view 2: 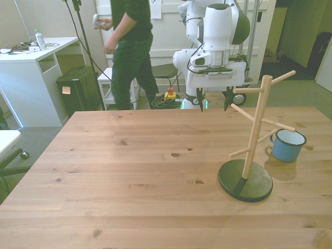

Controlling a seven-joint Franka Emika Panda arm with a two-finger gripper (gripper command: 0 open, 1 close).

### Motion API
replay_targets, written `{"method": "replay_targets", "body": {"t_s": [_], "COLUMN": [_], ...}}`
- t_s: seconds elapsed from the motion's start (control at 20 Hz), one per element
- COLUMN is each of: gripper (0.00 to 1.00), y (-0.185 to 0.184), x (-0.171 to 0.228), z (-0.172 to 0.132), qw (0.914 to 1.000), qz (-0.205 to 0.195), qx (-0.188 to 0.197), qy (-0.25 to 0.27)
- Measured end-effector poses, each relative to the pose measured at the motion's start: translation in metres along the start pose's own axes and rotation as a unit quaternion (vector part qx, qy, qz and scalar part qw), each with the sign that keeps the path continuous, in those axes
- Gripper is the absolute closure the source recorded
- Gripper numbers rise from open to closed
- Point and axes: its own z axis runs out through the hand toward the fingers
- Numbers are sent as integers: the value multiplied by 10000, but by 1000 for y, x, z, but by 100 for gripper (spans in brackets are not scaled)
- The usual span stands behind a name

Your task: Hang the mug

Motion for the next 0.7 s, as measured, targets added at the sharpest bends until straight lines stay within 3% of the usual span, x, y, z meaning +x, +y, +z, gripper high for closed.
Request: {"method": "replay_targets", "body": {"t_s": [0.2, 0.55, 0.7], "gripper": [0, 0, 0], "y": [-10, -76, -106], "x": [-10, -65, -76], "z": [-4, -67, -77], "qw": [9998, 9948, 9919], "qz": [-194, -803, -1038], "qx": [54, 320, 277], "qy": [48, 541, 680]}}
